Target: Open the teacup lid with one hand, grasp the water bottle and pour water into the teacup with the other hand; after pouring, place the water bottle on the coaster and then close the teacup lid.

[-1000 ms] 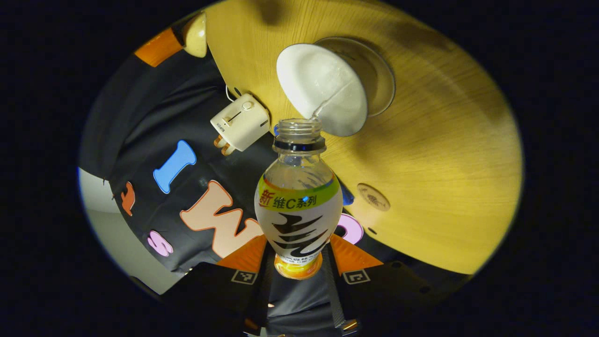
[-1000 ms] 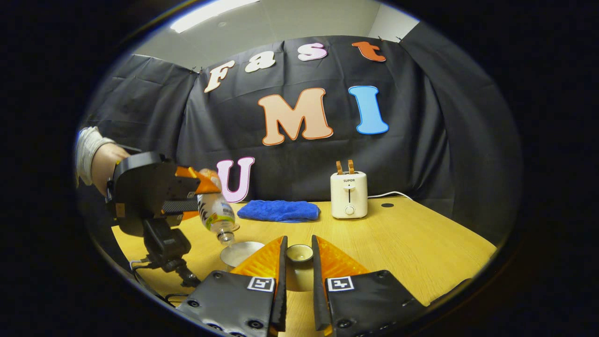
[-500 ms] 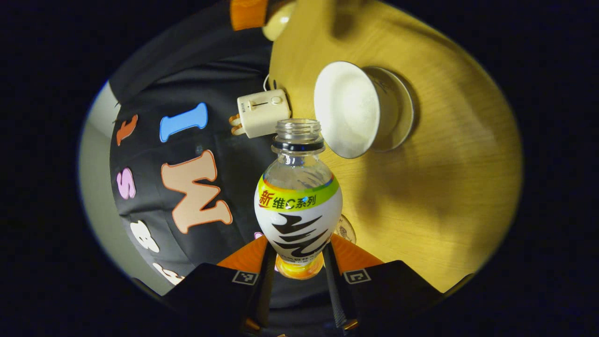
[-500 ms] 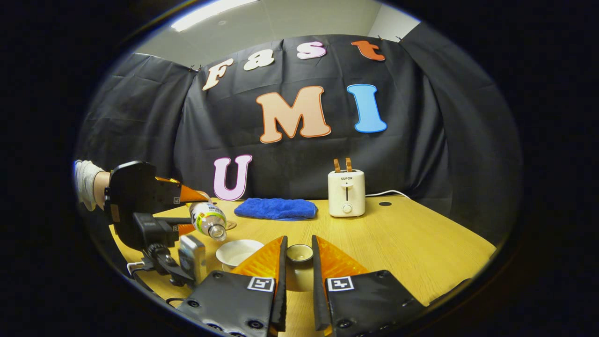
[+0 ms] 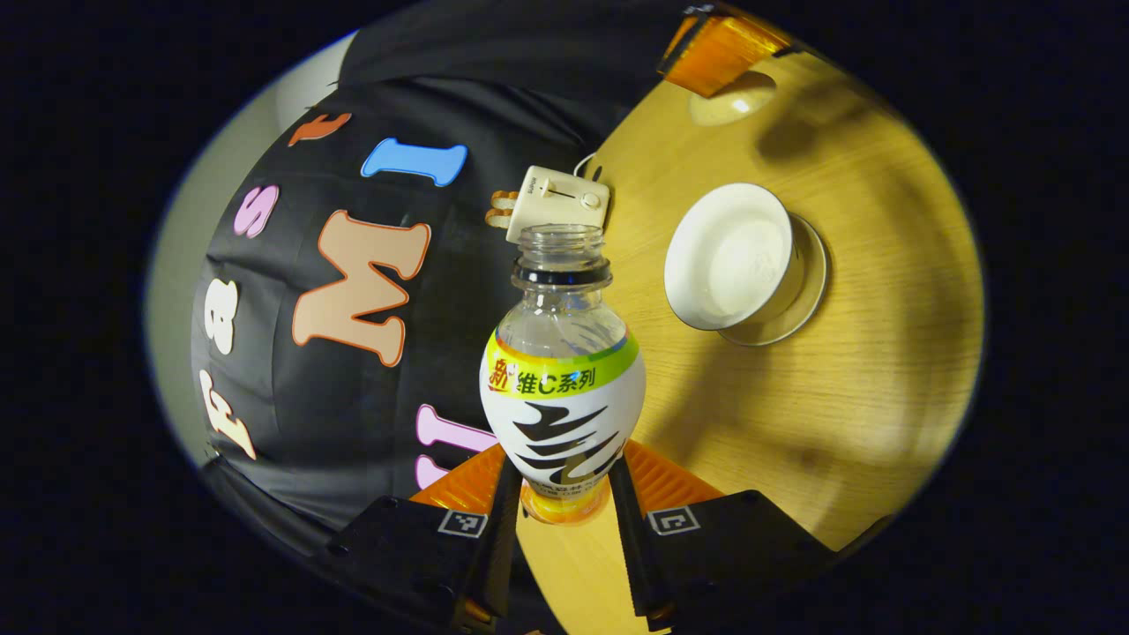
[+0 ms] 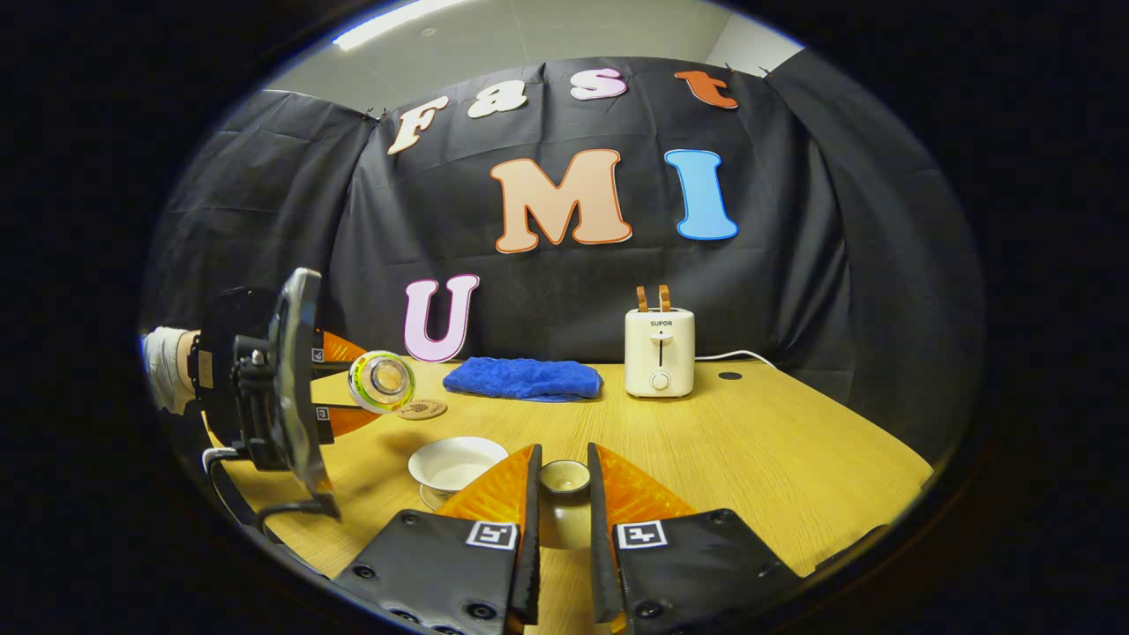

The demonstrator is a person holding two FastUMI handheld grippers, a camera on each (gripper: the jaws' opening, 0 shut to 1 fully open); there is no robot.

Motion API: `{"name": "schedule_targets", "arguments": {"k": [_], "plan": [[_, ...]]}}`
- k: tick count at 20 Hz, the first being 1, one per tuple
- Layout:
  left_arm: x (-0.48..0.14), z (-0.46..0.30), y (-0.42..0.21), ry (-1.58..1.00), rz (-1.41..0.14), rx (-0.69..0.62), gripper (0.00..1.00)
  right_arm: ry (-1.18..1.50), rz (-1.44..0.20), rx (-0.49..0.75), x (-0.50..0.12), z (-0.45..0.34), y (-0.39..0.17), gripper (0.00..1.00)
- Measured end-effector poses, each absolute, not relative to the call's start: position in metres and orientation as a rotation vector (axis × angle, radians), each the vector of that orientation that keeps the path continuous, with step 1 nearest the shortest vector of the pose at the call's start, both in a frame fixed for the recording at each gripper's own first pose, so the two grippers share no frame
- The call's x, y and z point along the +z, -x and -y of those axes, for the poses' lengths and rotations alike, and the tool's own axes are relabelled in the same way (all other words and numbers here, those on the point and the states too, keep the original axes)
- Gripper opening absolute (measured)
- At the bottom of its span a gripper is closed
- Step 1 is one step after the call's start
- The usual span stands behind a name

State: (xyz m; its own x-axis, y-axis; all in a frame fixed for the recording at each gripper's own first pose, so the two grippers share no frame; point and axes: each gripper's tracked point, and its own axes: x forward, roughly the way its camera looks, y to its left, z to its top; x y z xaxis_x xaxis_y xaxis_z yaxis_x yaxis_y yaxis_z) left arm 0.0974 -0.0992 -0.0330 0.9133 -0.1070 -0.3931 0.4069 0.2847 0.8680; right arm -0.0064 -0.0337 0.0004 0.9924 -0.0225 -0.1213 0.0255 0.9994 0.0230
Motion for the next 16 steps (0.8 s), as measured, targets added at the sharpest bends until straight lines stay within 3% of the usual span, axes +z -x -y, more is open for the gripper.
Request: {"name": "schedule_targets", "arguments": {"k": [5,16], "plan": [[-0.033,0.071,-0.106,-0.936,-0.317,-0.298,0.51,-0.004,-0.130,-0.012,0.004,0.020,-0.001,0.27],[-0.022,0.034,-0.150,-0.338,-0.244,-0.225,0.52,0.022,-0.153,0.030,0.005,-0.012,-0.013,0.27]]}}
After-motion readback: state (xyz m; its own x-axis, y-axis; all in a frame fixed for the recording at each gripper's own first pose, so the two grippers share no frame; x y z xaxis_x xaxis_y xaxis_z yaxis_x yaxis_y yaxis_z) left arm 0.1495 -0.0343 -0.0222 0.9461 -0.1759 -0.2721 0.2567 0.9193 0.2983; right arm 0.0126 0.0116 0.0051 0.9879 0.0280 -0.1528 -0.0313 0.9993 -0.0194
